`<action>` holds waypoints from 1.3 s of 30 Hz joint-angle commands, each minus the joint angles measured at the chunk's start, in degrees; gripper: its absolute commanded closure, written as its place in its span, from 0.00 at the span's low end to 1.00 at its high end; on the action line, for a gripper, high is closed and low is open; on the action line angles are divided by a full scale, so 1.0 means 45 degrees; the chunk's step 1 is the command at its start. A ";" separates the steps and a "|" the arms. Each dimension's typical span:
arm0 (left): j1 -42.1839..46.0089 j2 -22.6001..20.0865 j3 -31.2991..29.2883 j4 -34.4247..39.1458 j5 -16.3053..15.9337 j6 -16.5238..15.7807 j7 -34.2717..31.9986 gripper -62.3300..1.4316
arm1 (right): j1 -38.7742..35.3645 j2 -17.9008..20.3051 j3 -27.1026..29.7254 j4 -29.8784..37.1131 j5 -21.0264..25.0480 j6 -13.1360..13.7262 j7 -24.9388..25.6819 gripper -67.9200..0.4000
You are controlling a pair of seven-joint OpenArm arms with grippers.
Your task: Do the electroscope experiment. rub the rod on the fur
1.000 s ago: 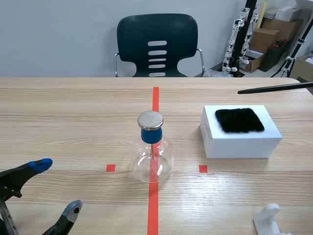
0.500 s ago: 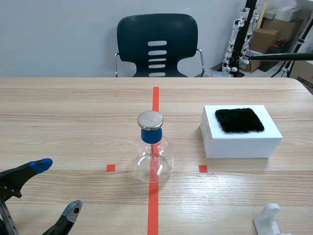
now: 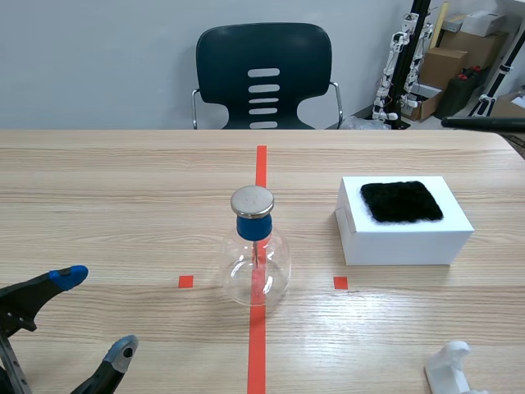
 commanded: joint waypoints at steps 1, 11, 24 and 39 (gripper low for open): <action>0.0029 0.0053 0.0000 0.0058 -0.0083 0.0029 -0.0228 0.00 | 0.0301 0.0253 0.0146 0.0102 0.0330 -0.0185 -0.0185 0.98; 0.0029 0.0053 0.0000 0.0058 -0.0083 0.0029 -0.0223 0.00 | 0.0301 0.0209 0.0146 0.0107 0.0316 -0.0189 -0.0325 0.98; 0.0029 0.0053 0.0000 0.0058 -0.0083 0.0029 -0.0223 0.00 | 0.0301 0.0209 0.0146 0.0107 0.0316 -0.0185 -0.1846 0.98; 0.0029 0.0053 0.0000 0.0058 -0.0083 0.0029 -0.0223 0.00 | 0.0301 0.0209 0.0146 0.0107 0.0262 -0.0185 -0.1851 0.98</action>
